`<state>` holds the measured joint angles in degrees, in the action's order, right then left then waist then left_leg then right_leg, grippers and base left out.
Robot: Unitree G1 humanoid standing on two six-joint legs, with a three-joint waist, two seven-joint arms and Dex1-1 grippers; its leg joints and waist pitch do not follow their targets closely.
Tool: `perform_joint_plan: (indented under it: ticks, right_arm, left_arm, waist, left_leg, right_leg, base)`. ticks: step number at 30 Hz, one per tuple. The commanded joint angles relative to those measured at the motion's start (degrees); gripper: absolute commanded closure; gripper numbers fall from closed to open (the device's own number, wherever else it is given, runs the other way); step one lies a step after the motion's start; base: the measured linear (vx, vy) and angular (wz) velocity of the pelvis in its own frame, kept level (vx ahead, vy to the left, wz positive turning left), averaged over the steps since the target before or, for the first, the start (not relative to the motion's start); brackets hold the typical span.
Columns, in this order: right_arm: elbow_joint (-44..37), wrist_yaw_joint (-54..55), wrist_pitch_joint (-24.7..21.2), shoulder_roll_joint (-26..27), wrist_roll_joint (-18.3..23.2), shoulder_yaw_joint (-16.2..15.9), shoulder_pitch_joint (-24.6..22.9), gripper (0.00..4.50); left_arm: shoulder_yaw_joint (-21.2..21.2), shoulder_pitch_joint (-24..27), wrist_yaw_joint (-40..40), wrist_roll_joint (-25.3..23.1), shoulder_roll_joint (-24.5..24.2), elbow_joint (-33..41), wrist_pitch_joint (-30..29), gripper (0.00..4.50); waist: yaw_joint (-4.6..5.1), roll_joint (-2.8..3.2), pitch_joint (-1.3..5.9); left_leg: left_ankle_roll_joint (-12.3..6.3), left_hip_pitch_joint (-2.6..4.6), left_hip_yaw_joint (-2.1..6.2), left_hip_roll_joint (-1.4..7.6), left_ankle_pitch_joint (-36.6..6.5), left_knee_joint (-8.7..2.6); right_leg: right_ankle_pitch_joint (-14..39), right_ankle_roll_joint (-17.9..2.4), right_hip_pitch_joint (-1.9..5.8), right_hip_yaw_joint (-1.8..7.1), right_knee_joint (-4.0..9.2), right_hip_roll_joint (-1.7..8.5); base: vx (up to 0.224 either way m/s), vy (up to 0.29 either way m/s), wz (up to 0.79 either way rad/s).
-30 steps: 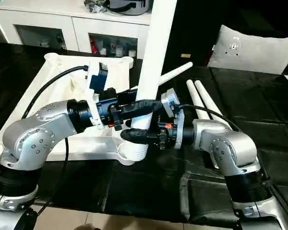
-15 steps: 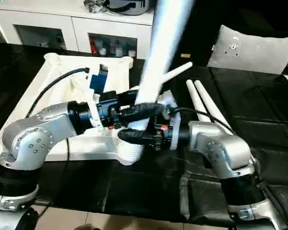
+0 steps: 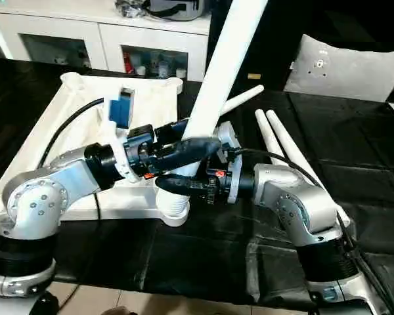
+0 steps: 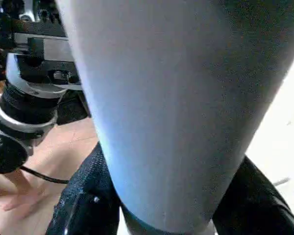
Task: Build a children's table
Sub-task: Insert table leg to table base
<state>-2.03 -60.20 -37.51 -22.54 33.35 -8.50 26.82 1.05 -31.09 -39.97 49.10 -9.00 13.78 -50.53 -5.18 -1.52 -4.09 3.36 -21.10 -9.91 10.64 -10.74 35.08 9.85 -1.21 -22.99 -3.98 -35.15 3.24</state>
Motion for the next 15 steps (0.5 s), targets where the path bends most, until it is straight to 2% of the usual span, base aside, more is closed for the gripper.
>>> perform_joint_plan:
  ticks: [1,4,6,8,9,10,12,13,14,15]
  right_arm:
    - [2.7,3.7,-1.4,0.4,-2.0,-0.6,-0.9,2.57]
    - [2.4,4.9,-1.1,1.3,-1.8,0.8,-1.4,2.57]
    - [2.1,7.2,-1.0,2.6,-0.5,3.0,-2.0,2.57]
    - [-1.3,10.3,-2.3,4.8,3.7,7.3,-4.3,2.57]
    - [-1.4,10.4,-2.3,4.8,3.8,7.4,-4.3,2.57]
    - [-3.0,11.4,-3.1,5.4,5.4,8.6,-5.4,2.58]
    - [-3.6,11.8,-3.3,5.6,5.9,9.0,-5.9,2.59]
    - [-4.6,13.3,-3.3,6.1,6.1,9.8,-6.8,2.59]
    - [-6.1,16.0,-2.1,6.7,4.5,10.4,-8.2,2.59]
    - [-6.9,18.1,-0.7,7.3,2.8,10.7,-9.2,2.59]
  left_arm:
    - [2.4,-1.8,-0.3,1.5,3.0,3.9,2.8,0.0]
    - [-0.7,-1.8,1.7,3.2,5.0,3.6,4.2,0.0]
    - [-3.8,-1.4,3.3,6.0,6.2,3.9,4.5,0.0]
    - [-8.6,-0.6,6.5,9.9,6.6,3.0,3.8,0.0]
    - [-8.7,-0.6,6.5,9.9,6.6,3.0,3.8,0.0]
    - [-10.5,-0.3,8.0,11.3,6.8,2.2,3.9,0.0]
    - [-11.2,-0.3,8.6,11.8,6.9,1.8,4.0,0.0]
    - [-12.2,-0.2,9.3,11.5,6.5,1.3,4.3,0.0]
    - [-13.0,0.2,9.3,9.6,5.0,0.9,4.8,0.0]
    - [-13.0,0.7,9.0,7.4,3.4,0.8,5.0,0.0]
  waist:
    - [-0.06,0.11,4.49]
    - [0.0,-0.02,4.51]
    - [-0.01,0.06,4.54]
    - [-0.14,0.28,4.55]
    - [-0.14,0.28,4.55]
    - [-0.13,0.19,4.62]
    - [0.0,0.19,4.52]
    - [0.01,0.64,4.49]
    - [0.15,0.48,4.3]
    - [0.11,0.59,4.33]
  left_leg:
    - [-0.05,0.39,0.75,2.2,-8.1,-3.78]
    - [0.12,0.36,0.67,2.2,-8.2,-3.72]
    - [0.19,0.36,0.67,2.14,-8.2,-3.67]
    - [0.43,0.4,0.67,2.14,-8.4,-3.72]
    - [0.43,0.4,0.67,2.14,-8.4,-3.72]
    - [0.32,0.5,0.68,2.18,-8.7,-3.73]
    - [0.12,0.49,0.71,2.06,-9.3,-3.79]
    - [0.22,0.5,0.78,2.01,-9.4,-3.8]
    - [0.59,0.59,0.76,1.95,-10.1,-3.98]
    - [0.82,0.66,0.84,1.95,-10.1,-4.01]
  right_leg:
    - [16.9,-8.1,3.34,2.81,4.54,4.32]
    - [16.7,-8.5,3.35,2.83,4.63,4.41]
    - [16.4,-8.7,3.32,2.8,4.55,4.36]
    - [15.9,-9.3,3.32,2.82,4.49,4.37]
    - [15.9,-9.3,3.32,2.82,4.49,4.37]
    - [15.7,-9.4,3.25,2.7,4.57,4.21]
    - [16.7,-8.3,3.29,2.59,4.7,4.05]
    - [17.3,-7.9,3.21,2.58,4.73,4.06]
    - [20.2,-5.9,3.07,2.56,5.24,4.04]
    - [21.0,-5.2,2.94,2.57,5.28,4.06]
  base:
    - [0.0,0.0,0.0]
    - [0.0,0.0,0.0]
    - [0.0,0.0,0.0]
    - [0.0,0.0,0.0]
    - [0.0,0.0,0.0]
    - [0.0,0.0,0.0]
    - [0.0,0.0,0.0]
    - [0.0,0.0,0.0]
    - [0.0,0.0,0.0]
    - [0.0,0.0,0.0]
